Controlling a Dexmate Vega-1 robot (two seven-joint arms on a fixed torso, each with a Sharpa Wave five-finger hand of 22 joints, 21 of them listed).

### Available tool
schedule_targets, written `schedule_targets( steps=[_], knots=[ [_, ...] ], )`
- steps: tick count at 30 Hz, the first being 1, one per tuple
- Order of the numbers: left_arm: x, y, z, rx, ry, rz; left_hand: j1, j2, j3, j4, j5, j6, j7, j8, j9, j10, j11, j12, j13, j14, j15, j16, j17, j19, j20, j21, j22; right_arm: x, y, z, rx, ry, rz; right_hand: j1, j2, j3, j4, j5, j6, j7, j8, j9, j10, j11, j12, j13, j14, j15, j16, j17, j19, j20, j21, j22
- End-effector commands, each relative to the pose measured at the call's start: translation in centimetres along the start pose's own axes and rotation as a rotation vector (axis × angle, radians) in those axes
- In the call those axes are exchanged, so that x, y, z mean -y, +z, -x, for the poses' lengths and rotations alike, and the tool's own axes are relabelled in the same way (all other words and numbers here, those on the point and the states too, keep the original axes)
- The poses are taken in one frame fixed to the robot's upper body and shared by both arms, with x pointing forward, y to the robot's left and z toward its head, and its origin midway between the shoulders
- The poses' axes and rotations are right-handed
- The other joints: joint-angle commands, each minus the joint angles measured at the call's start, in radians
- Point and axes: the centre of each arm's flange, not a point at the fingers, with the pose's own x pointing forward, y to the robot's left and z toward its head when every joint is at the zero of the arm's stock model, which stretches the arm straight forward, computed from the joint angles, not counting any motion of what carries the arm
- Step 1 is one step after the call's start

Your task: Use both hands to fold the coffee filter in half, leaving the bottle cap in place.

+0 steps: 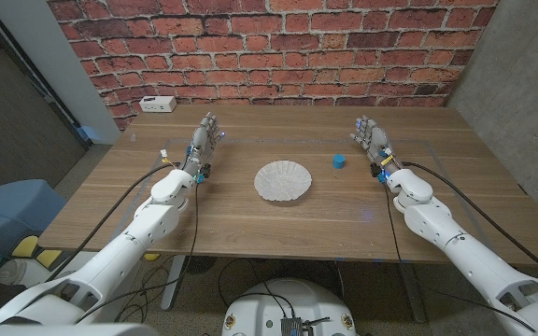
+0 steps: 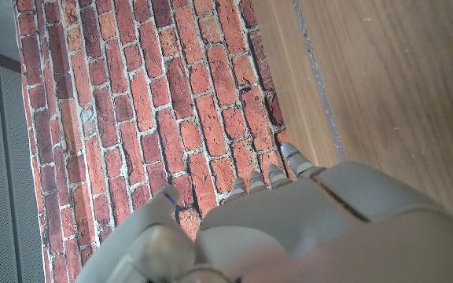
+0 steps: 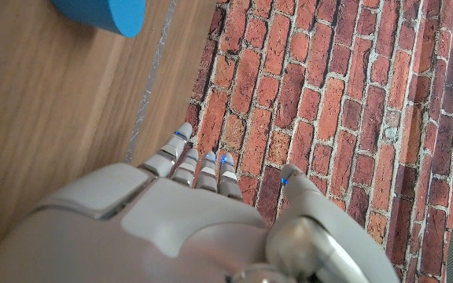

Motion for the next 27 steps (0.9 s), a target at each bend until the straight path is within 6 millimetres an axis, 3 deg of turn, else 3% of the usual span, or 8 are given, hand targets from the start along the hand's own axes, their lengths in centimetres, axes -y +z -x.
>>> schedule_targets(
  steps=[1,4,10,12,18,27],
  knots=[
    [-0.1,0.3,0.3,0.005,-0.003,-0.005,0.001,0.108,0.007,0.002,0.005,-0.22,-0.002,0.005,0.004,-0.259,-0.006,0.005,0.005,-0.256,-0.035,0.007,0.005,-0.165,-0.042,0.005,0.005,-0.6,0.1,0.7,0.004,-0.006,0.03,0.007,0.013,0.007,0.0,0.006,0.008,-0.002,0.005,0.002,0.01,-0.002,0.006,0.003,0.005,0.011,0.006,0.005,0.007,0.002,0.004,0.002],
    [-0.3,0.3,0.3,0.007,0.002,-0.011,0.001,0.108,0.007,0.002,0.005,-0.22,-0.002,0.005,0.004,-0.257,-0.007,0.005,0.005,-0.255,-0.035,0.007,0.005,-0.165,-0.041,0.004,0.005,-0.9,0.1,0.8,0.001,-0.005,0.056,0.014,0.013,0.011,-0.006,0.007,0.01,-0.001,0.005,0.002,0.014,0.002,0.007,0.003,0.006,0.013,0.006,0.003,0.009,0.006,0.002,0.002],
    [-0.3,0.8,0.3,0.007,-0.004,-0.069,0.005,0.106,0.012,-0.003,0.005,-0.173,-0.006,0.019,0.004,-0.218,0.001,0.018,0.004,-0.223,-0.022,0.016,0.004,-0.139,-0.018,0.006,0.004,-2.0,0.5,1.1,0.009,0.007,0.136,0.116,0.023,0.063,-0.101,-0.002,0.043,0.001,0.013,0.002,0.053,0.021,0.015,0.003,0.042,0.04,0.008,-0.009,0.034,0.047,-0.023,0.003],
    [-0.2,1.1,0.2,0.009,-0.006,-0.105,0.01,0.104,0.016,-0.006,0.004,-0.152,-0.004,0.023,0.004,-0.194,0.011,0.025,0.004,-0.206,-0.013,0.018,0.002,-0.121,-0.014,0.009,0.004,-2.4,0.7,1.4,0.009,-0.005,0.174,0.133,0.028,0.072,-0.116,-0.006,0.054,0.001,0.015,0.003,0.064,0.023,0.017,0.003,0.053,0.043,0.011,-0.008,0.041,0.054,-0.026,0.003],
    [0.2,1.8,0.1,0.013,-0.01,-0.201,0.019,0.101,0.023,-0.011,0.004,-0.119,0.001,0.026,0.004,-0.162,0.022,0.031,0.004,-0.177,-0.002,0.021,0.001,-0.095,-0.005,0.01,0.002,-3.4,1.1,2.3,0.009,-0.026,0.285,0.157,0.063,0.095,-0.119,-0.023,0.096,-0.011,0.023,0.004,0.102,0.02,0.024,0.004,0.084,0.044,0.024,0.002,0.067,0.054,-0.03,0.005],
    [1.0,2.4,0.2,0.027,-0.04,-0.302,0.033,0.098,0.034,-0.016,0.001,-0.069,-0.016,0.027,0.005,-0.115,0.034,0.037,0.004,-0.138,0.001,0.021,0.0,-0.064,0.007,0.006,0.001,-4.8,1.5,3.5,0.005,-0.009,0.442,0.174,0.073,0.116,-0.113,-0.036,0.116,-0.016,0.024,0.005,0.125,0.016,0.028,0.005,0.093,0.036,0.029,0.008,0.075,0.049,-0.035,0.006]
  ],
)
